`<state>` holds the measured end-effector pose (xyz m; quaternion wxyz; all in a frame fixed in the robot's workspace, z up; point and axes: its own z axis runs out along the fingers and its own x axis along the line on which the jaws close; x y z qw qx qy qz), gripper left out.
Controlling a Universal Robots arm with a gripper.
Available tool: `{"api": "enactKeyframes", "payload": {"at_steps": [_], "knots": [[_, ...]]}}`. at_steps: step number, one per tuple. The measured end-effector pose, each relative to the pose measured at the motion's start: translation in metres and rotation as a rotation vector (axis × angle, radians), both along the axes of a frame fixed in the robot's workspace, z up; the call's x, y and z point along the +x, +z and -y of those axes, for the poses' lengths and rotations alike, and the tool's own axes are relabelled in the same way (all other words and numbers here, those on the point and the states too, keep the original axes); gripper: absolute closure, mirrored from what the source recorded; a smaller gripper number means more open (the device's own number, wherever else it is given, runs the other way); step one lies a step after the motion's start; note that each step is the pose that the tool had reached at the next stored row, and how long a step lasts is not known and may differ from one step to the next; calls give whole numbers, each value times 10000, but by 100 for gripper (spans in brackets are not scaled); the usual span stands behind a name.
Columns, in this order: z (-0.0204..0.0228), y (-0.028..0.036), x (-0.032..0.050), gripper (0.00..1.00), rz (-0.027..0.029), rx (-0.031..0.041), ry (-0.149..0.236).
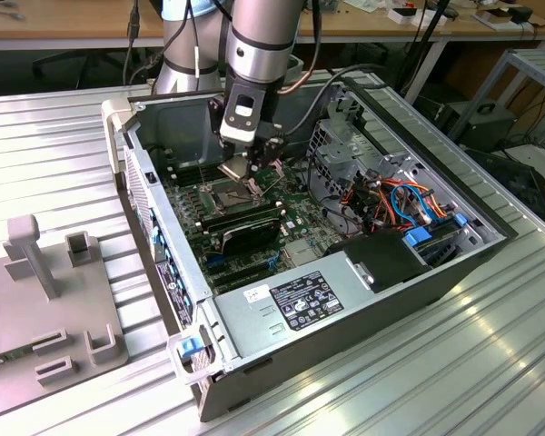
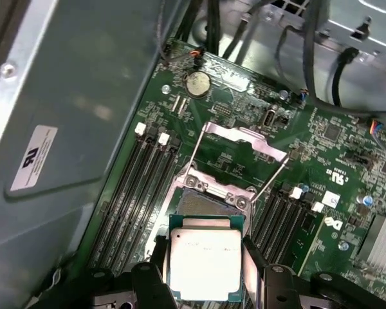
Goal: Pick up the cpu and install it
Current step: 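Place the cpu into insertion slot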
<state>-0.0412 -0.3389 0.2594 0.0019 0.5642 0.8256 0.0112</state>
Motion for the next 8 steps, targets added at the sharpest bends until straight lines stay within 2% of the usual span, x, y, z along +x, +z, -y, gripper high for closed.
{"api": "enactKeyframes", "payload": {"at_steps": [5, 8], "knots": [[0, -24, 0, 45, 0, 0, -827], [0, -24, 0, 45, 0, -1, -942]]}}
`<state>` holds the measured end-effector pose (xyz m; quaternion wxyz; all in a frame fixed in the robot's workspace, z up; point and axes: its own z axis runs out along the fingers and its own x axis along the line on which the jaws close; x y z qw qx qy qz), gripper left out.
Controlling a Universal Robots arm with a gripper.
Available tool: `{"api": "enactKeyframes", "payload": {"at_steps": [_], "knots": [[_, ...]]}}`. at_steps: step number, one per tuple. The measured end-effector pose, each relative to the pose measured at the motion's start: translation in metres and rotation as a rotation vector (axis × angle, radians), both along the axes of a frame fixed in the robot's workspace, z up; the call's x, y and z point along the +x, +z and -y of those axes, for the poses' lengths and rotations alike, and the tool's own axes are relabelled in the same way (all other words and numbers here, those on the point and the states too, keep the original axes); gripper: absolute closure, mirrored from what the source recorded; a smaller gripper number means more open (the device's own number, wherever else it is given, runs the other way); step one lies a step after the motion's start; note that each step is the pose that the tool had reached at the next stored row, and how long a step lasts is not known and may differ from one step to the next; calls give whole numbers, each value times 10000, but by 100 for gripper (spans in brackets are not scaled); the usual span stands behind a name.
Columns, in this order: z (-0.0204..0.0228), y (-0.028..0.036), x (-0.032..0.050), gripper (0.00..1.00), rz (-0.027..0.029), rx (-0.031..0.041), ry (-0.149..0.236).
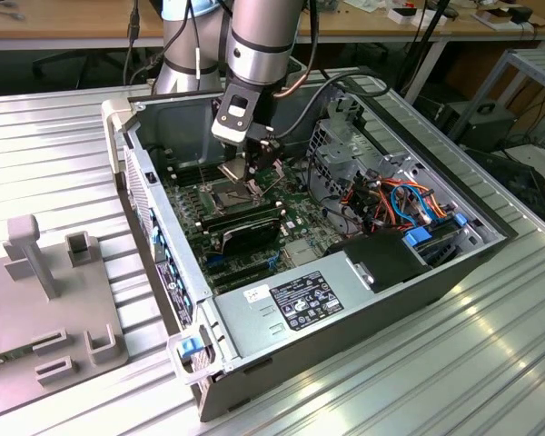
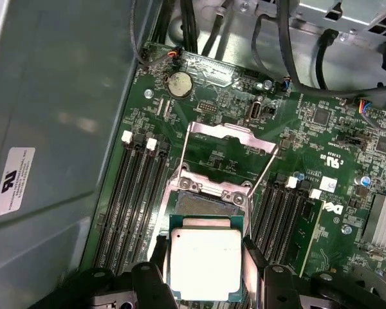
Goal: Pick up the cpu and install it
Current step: 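Place the cpu into insertion slot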
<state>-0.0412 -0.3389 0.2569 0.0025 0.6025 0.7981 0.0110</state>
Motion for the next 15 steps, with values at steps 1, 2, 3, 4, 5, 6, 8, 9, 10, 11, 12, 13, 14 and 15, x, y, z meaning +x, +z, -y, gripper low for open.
{"api": "enactKeyframes", "payload": {"at_steps": [1, 2, 3, 4, 5, 6, 8, 9, 10, 11, 12, 13, 14, 15], "knots": [[0, -1, 0, 45, 0, 1, -4], [0, -1, 0, 45, 1, 1, -7], [0, -1, 0, 45, 1, 2, -22], [0, -1, 0, 45, 1, 1, -121], [0, -2, 0, 45, 1, 2, -261], [0, -4, 0, 45, 0, 1, -609], [0, -10, 0, 45, 1, 1, -1195], [0, -12, 0, 45, 1, 2, -1418], [-1, -16, 0, 45, 2, 5, -1562], [0, -21, 0, 45, 2, 3, -1787], [0, -25, 0, 45, 0, 1, -1968], [0, -32, 0, 45, 0, 2, -2218], [0, -37, 0, 45, 0, 1, -2458], [0, -41, 0, 45, 1, 1, -2604]]}}
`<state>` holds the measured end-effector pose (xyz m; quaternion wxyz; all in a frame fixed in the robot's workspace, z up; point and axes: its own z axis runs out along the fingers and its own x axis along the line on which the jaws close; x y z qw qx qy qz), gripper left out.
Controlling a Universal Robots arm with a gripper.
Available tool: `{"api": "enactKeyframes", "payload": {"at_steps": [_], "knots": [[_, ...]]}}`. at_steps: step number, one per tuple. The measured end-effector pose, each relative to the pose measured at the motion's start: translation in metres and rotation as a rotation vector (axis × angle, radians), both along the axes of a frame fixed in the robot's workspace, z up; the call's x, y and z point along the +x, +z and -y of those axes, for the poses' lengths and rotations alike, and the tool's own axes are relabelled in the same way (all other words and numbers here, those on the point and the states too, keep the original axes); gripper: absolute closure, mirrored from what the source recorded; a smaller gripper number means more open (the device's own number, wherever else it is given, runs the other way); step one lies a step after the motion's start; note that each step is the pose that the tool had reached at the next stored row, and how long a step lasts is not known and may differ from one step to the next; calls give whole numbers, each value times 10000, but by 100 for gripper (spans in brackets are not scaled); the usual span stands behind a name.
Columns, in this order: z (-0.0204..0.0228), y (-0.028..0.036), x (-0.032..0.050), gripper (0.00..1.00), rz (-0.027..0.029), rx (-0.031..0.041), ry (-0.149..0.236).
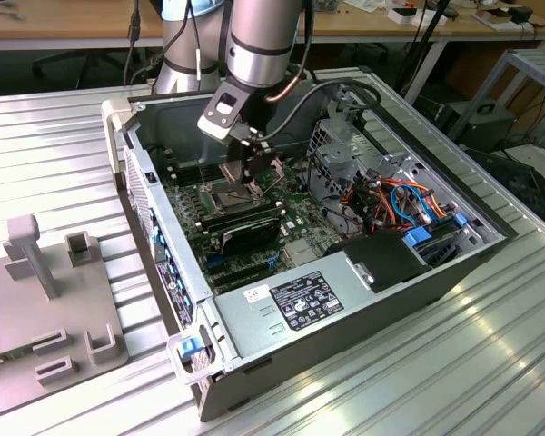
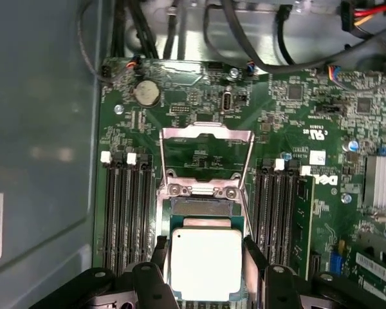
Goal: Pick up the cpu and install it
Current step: 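Place the cpu into insertion slot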
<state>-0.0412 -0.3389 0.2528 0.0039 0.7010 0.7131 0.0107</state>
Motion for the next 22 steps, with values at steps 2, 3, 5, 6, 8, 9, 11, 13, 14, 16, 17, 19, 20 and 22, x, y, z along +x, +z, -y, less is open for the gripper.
{"api": "enactKeyframes", "payload": {"at_steps": [2, 3, 5, 6, 8, 9, 11, 13, 14, 16, 17, 19, 20, 22], "knots": [[0, -9, 0, 45, 0, 1, -340], [0, -10, 0, 45, -1, -1, -418], [0, -13, -1, 45, 0, 10, -390], [0, -14, -1, 45, 2, 16, -337], [0, -19, 0, 45, 8, 26, -154], [0, -25, 0, 45, 10, 27, 1], [0, -39, -4, 45, 9, 25, 65], [0, -61, -5, 45, 9, 26, 90], [0, -80, -6, 45, 9, 25, 106], [0, -112, -8, 45, 9, 26, 127], [0, -115, -8, 45, 9, 24, 129], [0, -115, -8, 45, 7, 23, 129], [0, -116, -8, 45, 9, 25, 129], [-1, -127, -7, 45, 11, 30, 129]]}}
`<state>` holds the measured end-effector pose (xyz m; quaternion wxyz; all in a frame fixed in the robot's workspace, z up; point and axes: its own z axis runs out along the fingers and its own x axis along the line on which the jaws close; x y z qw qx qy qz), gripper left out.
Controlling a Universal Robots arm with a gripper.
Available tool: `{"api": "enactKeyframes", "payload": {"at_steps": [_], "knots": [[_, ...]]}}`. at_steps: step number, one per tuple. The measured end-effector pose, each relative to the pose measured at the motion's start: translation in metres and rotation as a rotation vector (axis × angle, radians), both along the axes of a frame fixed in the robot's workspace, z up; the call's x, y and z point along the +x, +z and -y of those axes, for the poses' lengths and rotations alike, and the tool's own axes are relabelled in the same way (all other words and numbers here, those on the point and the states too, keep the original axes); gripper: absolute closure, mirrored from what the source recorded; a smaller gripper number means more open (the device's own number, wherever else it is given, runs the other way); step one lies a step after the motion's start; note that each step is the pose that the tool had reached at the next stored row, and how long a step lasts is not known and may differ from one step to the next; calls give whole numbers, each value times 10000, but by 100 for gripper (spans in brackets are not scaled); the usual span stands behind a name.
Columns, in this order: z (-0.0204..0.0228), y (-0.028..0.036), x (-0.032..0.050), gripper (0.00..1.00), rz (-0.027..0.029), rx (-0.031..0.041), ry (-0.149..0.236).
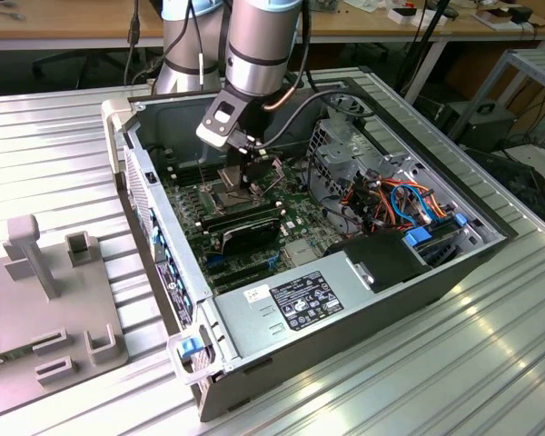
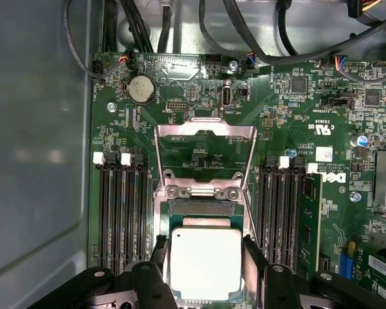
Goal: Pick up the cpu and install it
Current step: 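Place the cpu into insertion slot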
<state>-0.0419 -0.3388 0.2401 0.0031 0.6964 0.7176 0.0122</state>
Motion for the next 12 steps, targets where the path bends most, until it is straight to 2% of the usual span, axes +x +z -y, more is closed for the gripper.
{"api": "enactKeyframes", "payload": {"at_steps": [7, 12], "knots": [[1, -90, -2, 45, -3, -4, 0], [1, -110, -2, 45, -3, -5, 0]]}}
